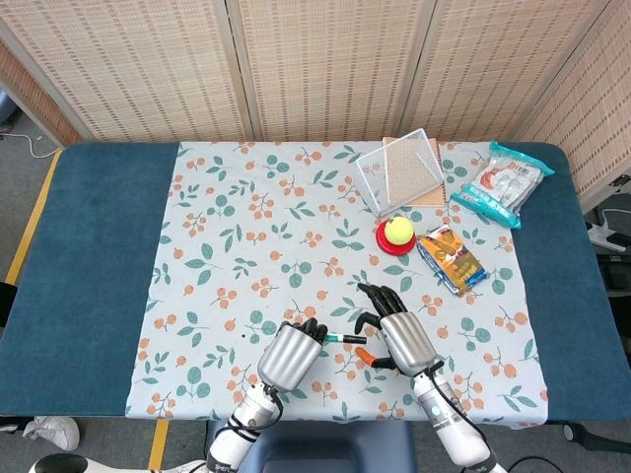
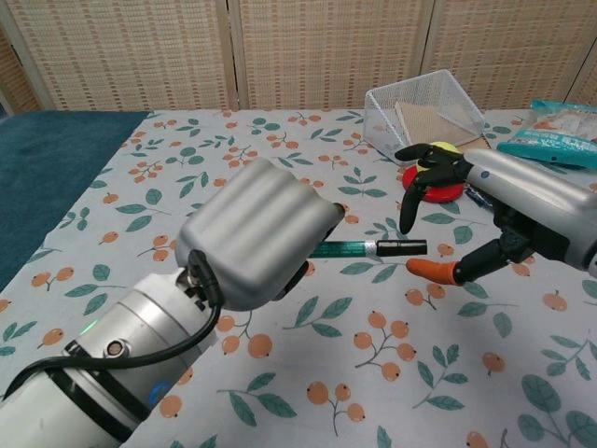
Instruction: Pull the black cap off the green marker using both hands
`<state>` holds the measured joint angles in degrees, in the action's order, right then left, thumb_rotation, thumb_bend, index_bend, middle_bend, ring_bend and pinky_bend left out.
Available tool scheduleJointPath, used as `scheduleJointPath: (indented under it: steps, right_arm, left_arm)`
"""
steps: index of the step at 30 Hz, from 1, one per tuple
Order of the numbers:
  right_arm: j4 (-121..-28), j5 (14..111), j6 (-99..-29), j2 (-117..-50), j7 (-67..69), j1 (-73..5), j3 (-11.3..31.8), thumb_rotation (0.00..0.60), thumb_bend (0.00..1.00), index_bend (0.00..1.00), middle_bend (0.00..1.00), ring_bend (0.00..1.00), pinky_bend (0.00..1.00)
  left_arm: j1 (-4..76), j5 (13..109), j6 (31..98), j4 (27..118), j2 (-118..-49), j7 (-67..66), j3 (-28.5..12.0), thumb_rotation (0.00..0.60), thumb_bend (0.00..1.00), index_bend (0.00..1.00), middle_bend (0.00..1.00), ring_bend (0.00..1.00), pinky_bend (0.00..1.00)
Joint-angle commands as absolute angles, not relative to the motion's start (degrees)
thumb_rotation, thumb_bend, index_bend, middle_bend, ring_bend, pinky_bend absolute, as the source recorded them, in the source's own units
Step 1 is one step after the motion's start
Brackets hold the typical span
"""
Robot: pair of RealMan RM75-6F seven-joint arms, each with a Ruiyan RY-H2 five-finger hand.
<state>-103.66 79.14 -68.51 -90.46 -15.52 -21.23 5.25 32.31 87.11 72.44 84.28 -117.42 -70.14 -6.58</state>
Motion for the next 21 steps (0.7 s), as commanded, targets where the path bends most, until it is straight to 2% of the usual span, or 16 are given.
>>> scheduleJointPath:
  steps: [1,21]
  right_arm:
    - [-103.6,79.0,-68.7,-90.7,-15.8,-21.3,5.2,0.600,0.16,0.52,0.04,0.00,0.00]
    - [-103.4,78.9,-69.5,-91.6,-15.8,-21.6,4.9,0.600,0.22,0.60,0.07,0.00,0.00]
  left_arm:
    - [32.3,87.1,72.5,84.5,-117.4,-70.1,-6.5,0.600,0.56,0.91,1.00,0.83,0.98]
    - [31.8,87.6,72.9,86.4,-116.9,-70.3,-5.4,0.600,0.56,0.91,1.00,0.83,0.98]
